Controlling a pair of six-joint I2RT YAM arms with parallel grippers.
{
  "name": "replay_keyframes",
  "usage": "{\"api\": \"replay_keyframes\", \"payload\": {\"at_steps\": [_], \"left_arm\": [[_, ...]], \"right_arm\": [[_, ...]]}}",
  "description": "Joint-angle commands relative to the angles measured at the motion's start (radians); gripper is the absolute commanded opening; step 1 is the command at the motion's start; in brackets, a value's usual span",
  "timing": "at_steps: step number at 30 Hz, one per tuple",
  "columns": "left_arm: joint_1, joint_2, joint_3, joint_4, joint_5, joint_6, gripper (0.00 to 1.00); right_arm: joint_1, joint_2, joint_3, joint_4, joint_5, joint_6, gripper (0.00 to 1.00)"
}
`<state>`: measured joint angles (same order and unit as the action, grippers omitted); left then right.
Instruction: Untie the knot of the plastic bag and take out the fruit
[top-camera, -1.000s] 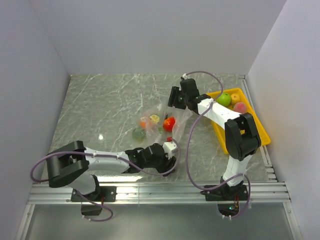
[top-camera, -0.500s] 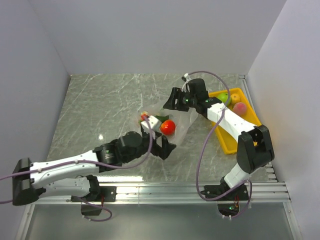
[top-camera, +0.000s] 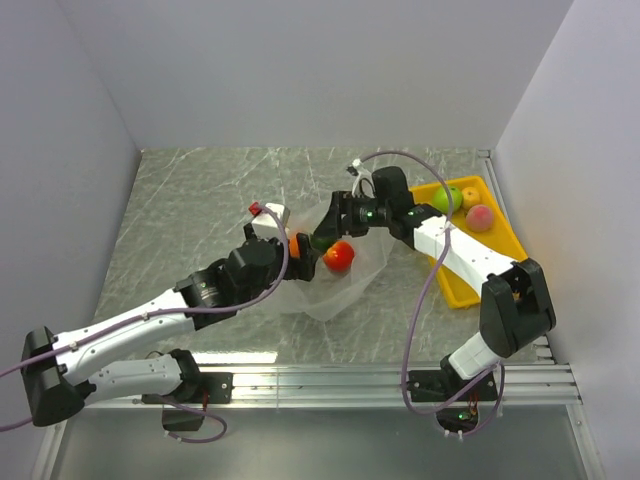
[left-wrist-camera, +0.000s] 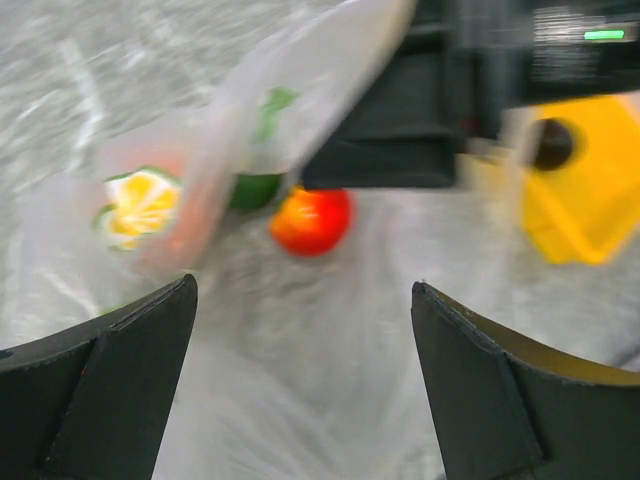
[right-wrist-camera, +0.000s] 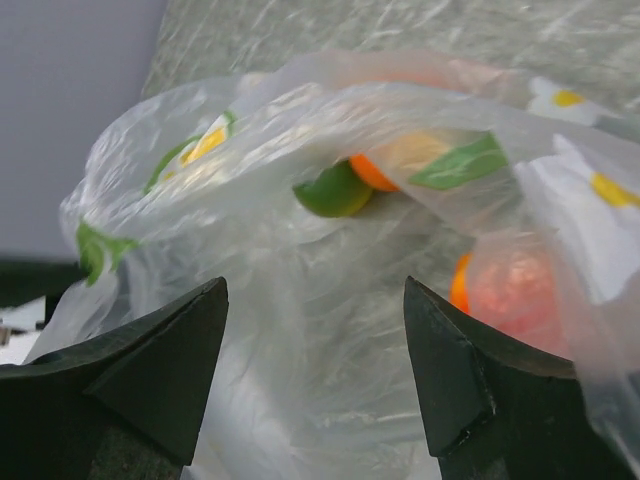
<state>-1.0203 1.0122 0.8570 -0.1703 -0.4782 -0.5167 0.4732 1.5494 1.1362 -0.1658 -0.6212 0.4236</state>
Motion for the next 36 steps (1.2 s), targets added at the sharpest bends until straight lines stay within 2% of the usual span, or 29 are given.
{"api": "replay_keyframes", "payload": {"at_steps": [1, 3, 7, 10, 12, 14, 18, 23, 26, 28, 31, 36], "left_arm": [[0.038, 0.029, 0.048, -0.072, -0.045, -0.017, 0.93], [0.052, 0.042, 0.04, -0.075, -0.054, -0.013, 0.92], [0.068, 0.069, 0.027, -0.101, -0.089, -0.032, 0.89], [0.068, 0.088, 0.011, -0.11, -0.108, -0.051, 0.87], [0.069, 0.095, -0.012, -0.1, -0.111, -0.063, 0.87], [0.069, 0.101, -0.03, -0.094, -0.109, -0.075, 0.86], [0.069, 0.098, -0.039, -0.08, -0.08, -0.089, 0.87], [0.069, 0.074, -0.052, -0.048, -0.054, -0.088, 0.87], [0.069, 0.072, -0.052, -0.049, -0.054, -0.095, 0.87], [0.069, 0.071, -0.053, -0.052, -0.057, -0.098, 0.87], [0.069, 0.055, -0.058, -0.051, -0.063, -0.101, 0.87], [0.069, 0.019, -0.067, -0.028, -0.074, -0.095, 0.87]], "right_arm": [[0.038, -0.031, 0.02, 0.008, -0.052, -0.058, 0.78], [0.057, -0.04, 0.025, -0.007, -0.052, -0.075, 0.78], [0.097, -0.064, 0.022, -0.058, 0.105, -0.133, 0.77], [0.11, -0.055, 0.02, -0.092, 0.136, -0.157, 0.75], [0.139, -0.058, 0.01, -0.1, 0.231, -0.178, 0.73], [0.188, -0.052, -0.004, -0.098, 0.419, -0.195, 0.73], [0.196, 0.008, -0.012, -0.083, 0.555, -0.165, 0.73], [0.208, 0.078, 0.013, -0.072, 0.646, -0.167, 0.75], [0.216, 0.097, 0.028, -0.074, 0.539, -0.192, 0.76], [0.217, 0.087, 0.019, -0.057, 0.36, -0.201, 0.77], [0.226, 0.054, -0.009, -0.026, 0.231, -0.189, 0.78], [0.229, 0.0, -0.007, -0.049, 0.161, -0.207, 0.79]]}}
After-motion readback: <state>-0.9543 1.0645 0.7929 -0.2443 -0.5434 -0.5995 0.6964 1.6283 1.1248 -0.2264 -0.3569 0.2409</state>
